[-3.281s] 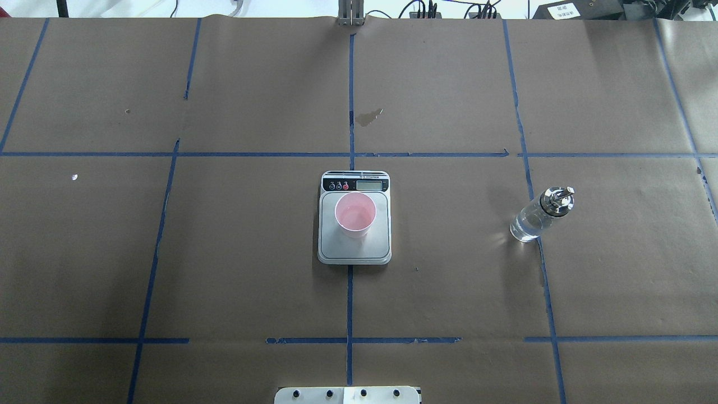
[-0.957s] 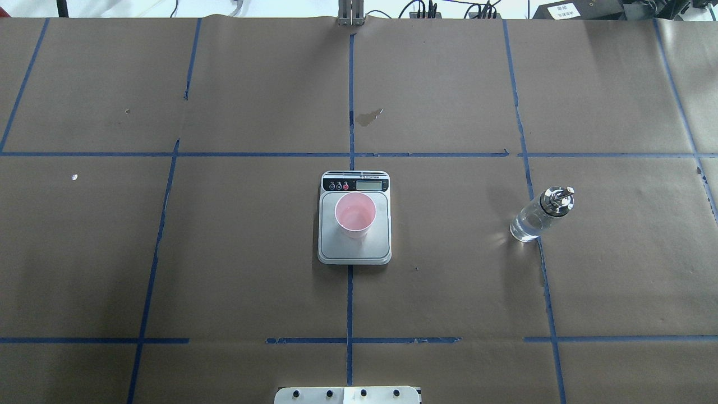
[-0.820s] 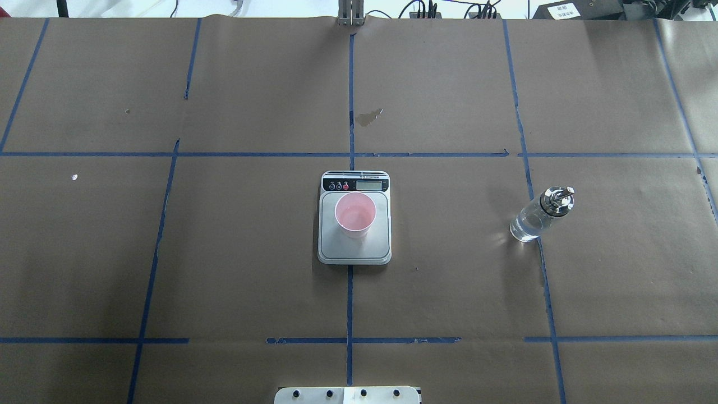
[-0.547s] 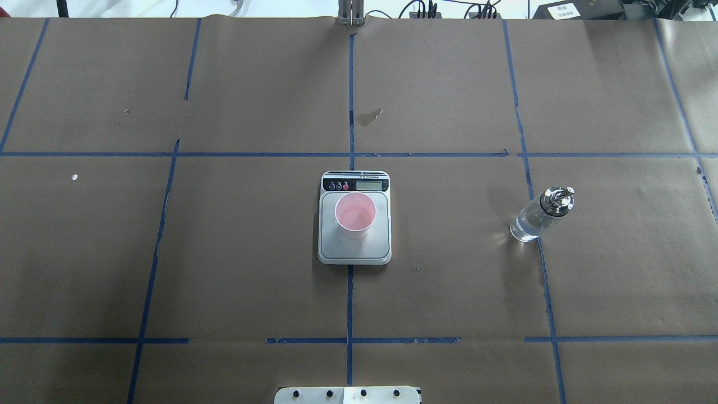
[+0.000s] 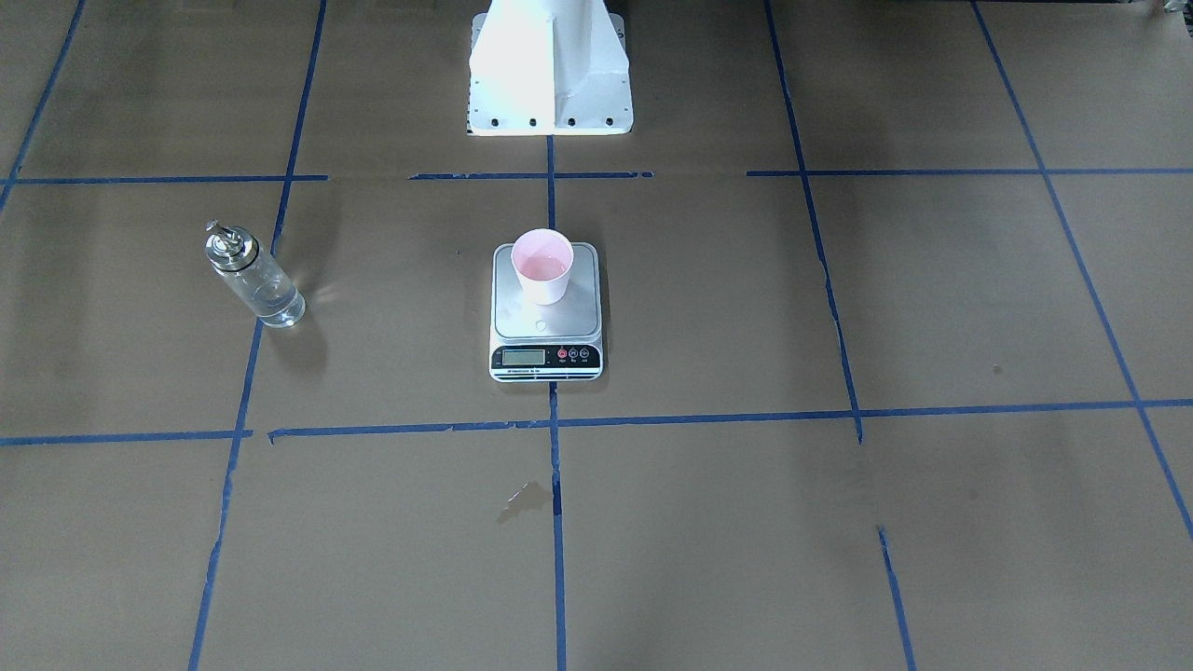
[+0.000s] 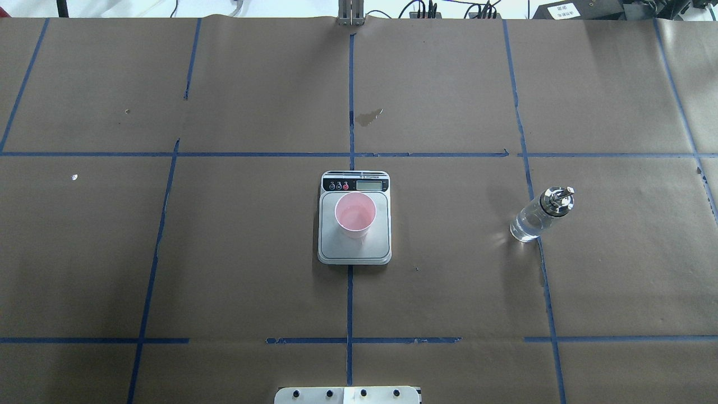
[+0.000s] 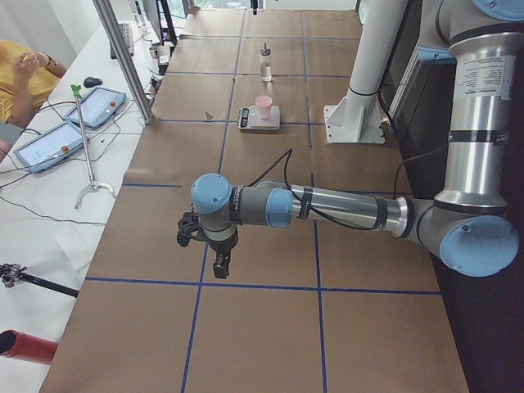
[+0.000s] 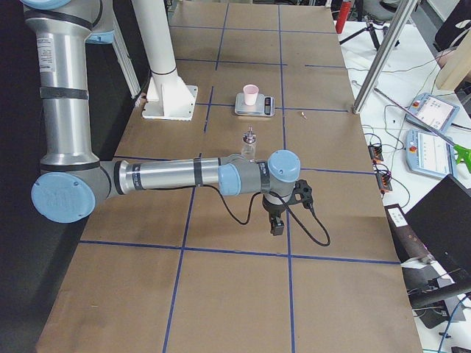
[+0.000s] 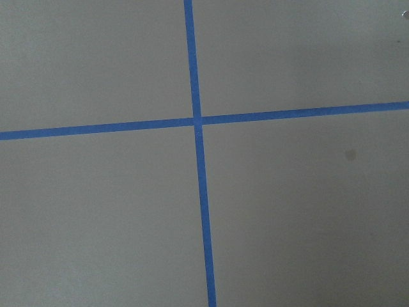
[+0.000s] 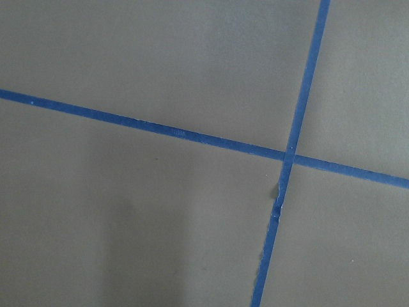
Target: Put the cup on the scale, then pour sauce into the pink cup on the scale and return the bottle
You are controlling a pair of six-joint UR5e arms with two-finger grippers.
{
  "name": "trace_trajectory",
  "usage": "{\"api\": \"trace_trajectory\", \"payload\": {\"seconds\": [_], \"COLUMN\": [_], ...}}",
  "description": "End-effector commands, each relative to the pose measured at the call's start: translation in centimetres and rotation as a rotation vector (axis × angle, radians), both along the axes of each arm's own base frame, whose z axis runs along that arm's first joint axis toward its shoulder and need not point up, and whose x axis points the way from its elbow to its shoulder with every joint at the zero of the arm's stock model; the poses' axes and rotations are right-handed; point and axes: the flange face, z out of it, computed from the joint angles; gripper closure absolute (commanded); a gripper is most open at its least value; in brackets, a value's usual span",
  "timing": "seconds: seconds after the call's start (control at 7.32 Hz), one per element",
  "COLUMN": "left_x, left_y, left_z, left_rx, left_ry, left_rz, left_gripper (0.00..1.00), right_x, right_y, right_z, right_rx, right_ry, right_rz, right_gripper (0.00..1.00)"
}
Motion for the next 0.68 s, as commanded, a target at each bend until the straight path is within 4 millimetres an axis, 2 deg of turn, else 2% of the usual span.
{"api": "trace_trajectory", "payload": {"seconds": [0.0, 0.14, 0.41, 0.55], "left_x": [-0.1, -0.2, -0.3, -0.4], "left_y": [-0.1, 0.2, 0.2, 0.3], "left_z": [0.3, 0.3, -0.1, -0.9], "left_rx": [0.031, 0.090, 0.101, 0.116], "left_ry": [-0.010, -0.010, -0.007, -0.003], "left_rz": [0.034, 0.096, 0.101, 0.100], "left_gripper": [0.00, 0.00, 0.00, 0.00], "right_x": [0.0, -0.1, -0.3, -0.3], "right_y": [0.0, 0.0, 0.0, 0.0], "right_z": [0.1, 0.1, 0.2, 0.1], "right_rx": [-0.001, -0.001, -0.004, -0.001], "right_ry": [0.004, 0.004, 0.001, 0.001], "right_rz": [0.000, -0.001, -0.003, -0.003], "right_gripper": [0.00, 0.00, 0.00, 0.00]}}
